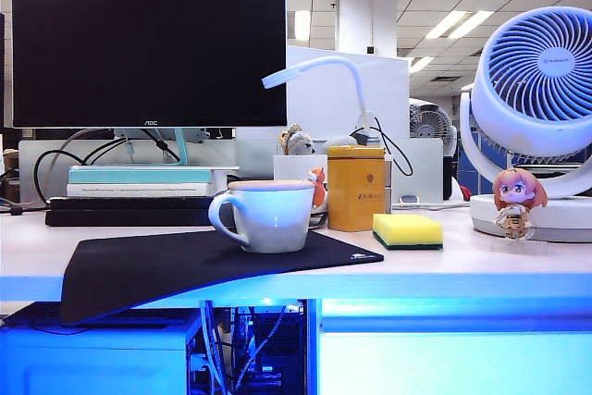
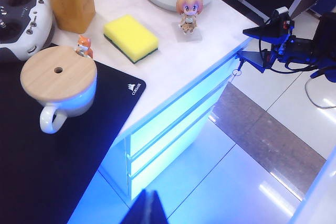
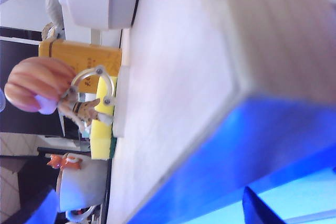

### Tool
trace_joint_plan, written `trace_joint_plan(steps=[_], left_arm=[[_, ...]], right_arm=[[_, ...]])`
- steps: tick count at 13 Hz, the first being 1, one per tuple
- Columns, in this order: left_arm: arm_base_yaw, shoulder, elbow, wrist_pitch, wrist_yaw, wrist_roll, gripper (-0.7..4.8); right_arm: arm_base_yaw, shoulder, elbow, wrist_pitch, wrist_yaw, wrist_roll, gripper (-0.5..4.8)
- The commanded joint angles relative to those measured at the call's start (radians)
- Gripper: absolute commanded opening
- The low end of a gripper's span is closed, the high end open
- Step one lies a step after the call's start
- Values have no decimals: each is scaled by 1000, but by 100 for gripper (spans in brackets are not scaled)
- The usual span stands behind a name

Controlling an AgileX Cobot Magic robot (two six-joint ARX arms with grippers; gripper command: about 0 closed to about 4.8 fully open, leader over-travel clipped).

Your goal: Open the drawer, place the cleaning sponge inside, then close the drawer.

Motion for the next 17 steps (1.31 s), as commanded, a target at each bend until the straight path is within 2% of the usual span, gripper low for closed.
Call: trace_joint_plan(steps=[1,7,10,14,17], left_arm=[[-1,0,3,8,3,1,-6],[-1,0,3,8,3,1,-6],[-1,0,3,6,4,1,-6],[-1,0,3,6,3,0,-6],[-1,1,1,6,3,0,-6]], right_arm=[[1,-4,2,17,6,3,479],[33,22,74,16,2,40,479],[34,23,74,16,-76,12,479],[35,23,98,16,-75,18,479],[37,23,109,18,-129,-8,479]])
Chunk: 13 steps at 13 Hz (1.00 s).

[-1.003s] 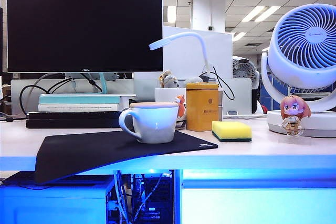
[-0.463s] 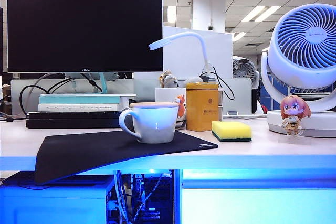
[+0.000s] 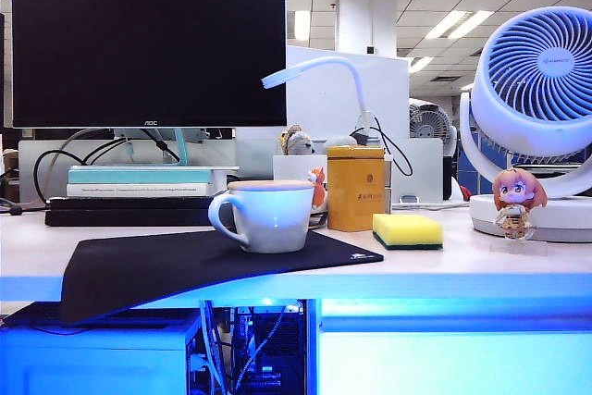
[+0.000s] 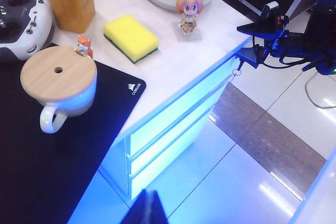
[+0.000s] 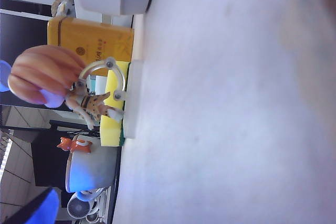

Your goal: Open the drawer, place the cleaning sponge inside, then close the drawer.

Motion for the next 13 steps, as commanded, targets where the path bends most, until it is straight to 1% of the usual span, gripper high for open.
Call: trace_joint_plan(steps=[1,8,13], left_arm=[[-1,0,1,7,3,1,-6],[-1,0,1,6,0,0,-6],[-1,0,1,-1,1,0,-6]], right_arm=[[0,-7,3,47,-92,-51,479],[-2,-45,-82,48,-95,-111,479],[-2,-111,-201,49,-82,-167,479]])
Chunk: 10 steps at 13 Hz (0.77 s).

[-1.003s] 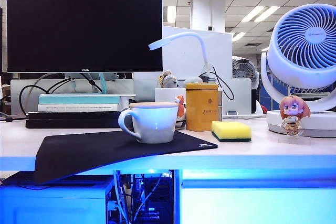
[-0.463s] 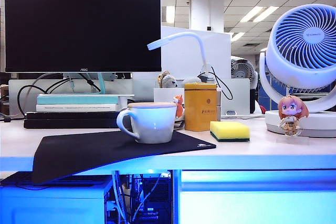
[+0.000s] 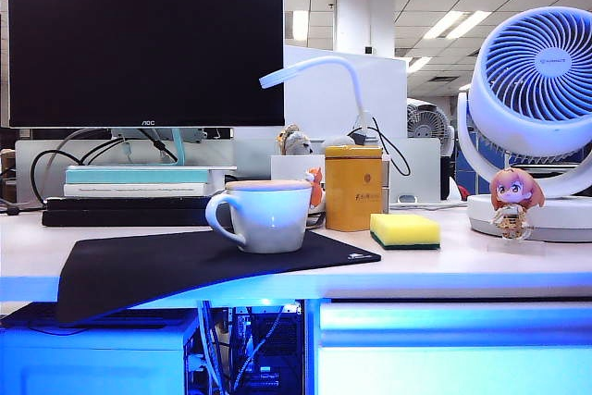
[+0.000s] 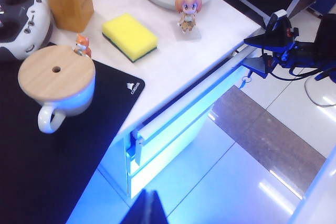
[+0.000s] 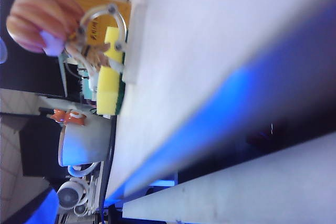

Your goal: Open the drawer, place the cleaning sponge inside, then close the drawer.

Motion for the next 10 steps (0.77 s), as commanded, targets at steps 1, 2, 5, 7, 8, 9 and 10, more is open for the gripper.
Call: trace_joint_plan(steps=[1,2,5,7,8,9,10], left_arm=[[-1,0,1,2,1,0,-6],[-1,0,1,2,1,0,-6],[-1,0,1,-7,1,1,-6],[-1,0,1,-13,1,1,-6],[-1,0,1,-12,1,1,-6],[-1,0,1,-12,1,1,-6],[-1,0,1,-13,1,1,-6]], right_arm=[[2,-34,-61,69,-63,-49,479],[2,-34,-77,69,-63,-59,479],[2,-35,-134,69,-64,-103,479],[2,-35,-196,69,-69,-153,479],[1,-35,-218,69,-71,-172,479],[1,-36,-233,69,-71,-180,479],[1,-45,-234,70,-76,-180,479]])
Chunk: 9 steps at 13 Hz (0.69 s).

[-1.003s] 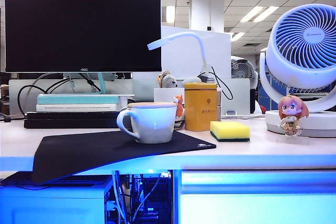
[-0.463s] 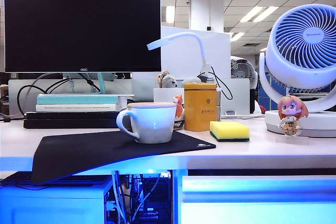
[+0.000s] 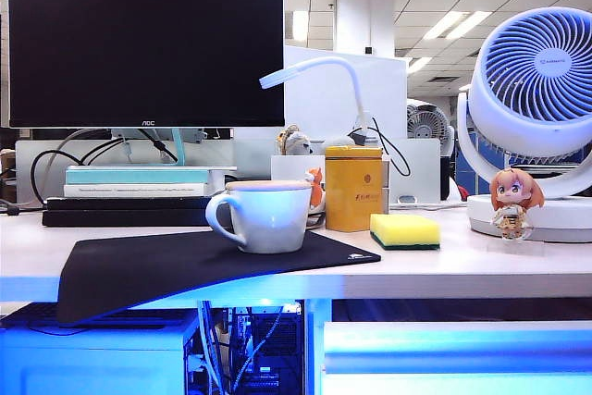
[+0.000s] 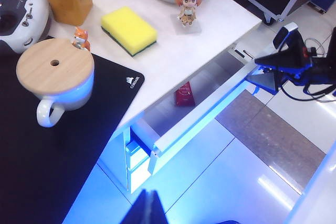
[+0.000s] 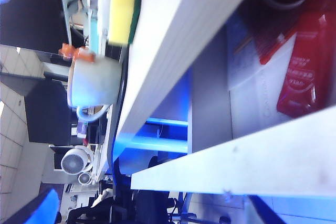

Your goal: Open the drawer, place the cleaning sponge inside, then close the drawer.

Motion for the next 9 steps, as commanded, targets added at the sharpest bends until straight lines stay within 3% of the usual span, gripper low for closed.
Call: trace_joint_plan(steps=[1,9], left_arm=[[-1,0,1,3,1,1,-6],[-1,0,1,-11,1,1,-6]], right_arm=[[1,-23,-11,21,-23,-18,479],[2,-115,-89,21,-93,29,479]])
